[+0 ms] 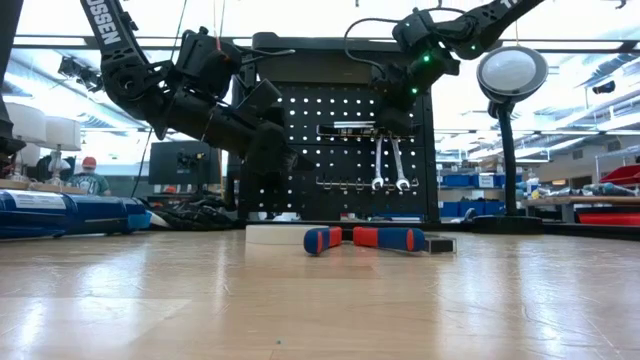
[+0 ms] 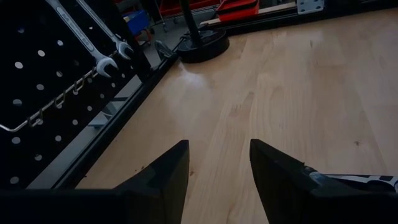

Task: Hang tools onto peg board
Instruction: Remove the black spirit level from the black peg board

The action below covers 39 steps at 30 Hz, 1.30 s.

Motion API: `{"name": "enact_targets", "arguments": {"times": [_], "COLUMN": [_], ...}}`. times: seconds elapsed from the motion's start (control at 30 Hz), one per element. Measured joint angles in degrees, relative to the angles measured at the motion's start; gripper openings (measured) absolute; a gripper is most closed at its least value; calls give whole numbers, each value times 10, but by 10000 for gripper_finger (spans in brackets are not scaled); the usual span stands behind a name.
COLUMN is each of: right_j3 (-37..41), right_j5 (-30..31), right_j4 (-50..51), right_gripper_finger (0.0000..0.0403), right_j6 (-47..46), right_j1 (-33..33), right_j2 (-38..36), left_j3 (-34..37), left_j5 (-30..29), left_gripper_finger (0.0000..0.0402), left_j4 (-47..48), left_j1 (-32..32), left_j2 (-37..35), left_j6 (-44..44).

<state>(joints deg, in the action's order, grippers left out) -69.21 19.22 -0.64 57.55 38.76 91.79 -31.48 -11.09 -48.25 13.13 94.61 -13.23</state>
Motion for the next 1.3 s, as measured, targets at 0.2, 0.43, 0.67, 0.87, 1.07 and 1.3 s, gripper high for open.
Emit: {"name": "enact_targets", "arguments": {"times": [0.2,0.43,0.67,0.87,1.07,1.3], "right_j3": [0,0,0,0,0,0], "right_j5": [1,18,18,19,19,19], "right_j4": [21,27,28,22,17,15], "right_gripper_finger": [132,132,125,80,82,99], "right_j6": [14,18,20,15,-6,-40], "right_j1": [10,11,16,16,14,11], "right_j2": [0,0,0,0,0,0], "left_j3": [0,0,0,0,0,0], "left_j5": [0,0,0,0,0,0], "left_gripper_finger": [172,172,172,172,172,172], "left_j4": [0,0,0,0,0,0], "left_j1": [0,0,0,0,0,0], "left_j2": [0,0,0,0,0,0], "left_j6": [0,0,0,0,0,0]}}
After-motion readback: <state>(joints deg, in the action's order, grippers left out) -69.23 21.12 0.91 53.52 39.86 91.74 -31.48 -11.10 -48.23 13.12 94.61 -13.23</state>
